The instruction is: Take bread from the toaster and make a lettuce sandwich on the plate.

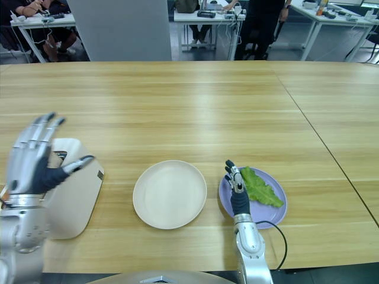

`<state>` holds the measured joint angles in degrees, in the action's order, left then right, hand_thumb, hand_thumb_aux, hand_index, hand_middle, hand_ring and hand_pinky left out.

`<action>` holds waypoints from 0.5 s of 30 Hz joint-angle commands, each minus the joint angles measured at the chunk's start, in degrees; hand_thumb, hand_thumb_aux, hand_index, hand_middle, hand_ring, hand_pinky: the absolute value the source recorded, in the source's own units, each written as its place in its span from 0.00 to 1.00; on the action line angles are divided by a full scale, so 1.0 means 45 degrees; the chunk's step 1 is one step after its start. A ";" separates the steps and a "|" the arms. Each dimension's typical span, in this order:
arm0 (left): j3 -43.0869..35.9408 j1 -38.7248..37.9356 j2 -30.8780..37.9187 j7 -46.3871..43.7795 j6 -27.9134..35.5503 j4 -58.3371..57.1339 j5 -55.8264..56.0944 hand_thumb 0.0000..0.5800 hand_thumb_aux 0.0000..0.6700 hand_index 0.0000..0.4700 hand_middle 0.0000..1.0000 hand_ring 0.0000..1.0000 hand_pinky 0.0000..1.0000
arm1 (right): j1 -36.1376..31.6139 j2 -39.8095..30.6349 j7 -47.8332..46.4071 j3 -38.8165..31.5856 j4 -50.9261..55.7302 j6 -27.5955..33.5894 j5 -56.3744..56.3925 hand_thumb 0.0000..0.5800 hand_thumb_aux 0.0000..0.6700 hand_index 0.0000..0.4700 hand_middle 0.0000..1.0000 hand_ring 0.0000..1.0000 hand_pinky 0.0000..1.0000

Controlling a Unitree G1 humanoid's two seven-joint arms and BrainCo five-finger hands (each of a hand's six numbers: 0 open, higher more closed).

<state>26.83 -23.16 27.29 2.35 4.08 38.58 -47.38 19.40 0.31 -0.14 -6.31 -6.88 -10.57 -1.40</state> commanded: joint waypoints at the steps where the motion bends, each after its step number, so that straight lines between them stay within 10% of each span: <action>1: 0.1351 -0.0539 0.0239 -0.0352 0.0323 -0.0974 0.0264 0.00 0.00 0.00 0.00 0.00 0.00 | 0.0175 -0.0029 0.0016 0.0179 -0.0260 0.0245 0.0062 0.00 0.00 0.00 0.00 0.00 0.00; 15: 0.2394 -0.0722 0.1364 -0.1048 0.0645 -0.3524 0.0875 0.00 0.00 0.00 0.00 0.00 0.00 | 0.0553 0.0052 0.0050 0.0468 -0.0462 0.0142 0.0161 0.00 0.00 0.00 0.00 0.00 0.00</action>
<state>38.63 -25.99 33.29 -1.33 6.66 23.64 -44.01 21.98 0.41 0.37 -4.41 -8.43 -10.42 -1.29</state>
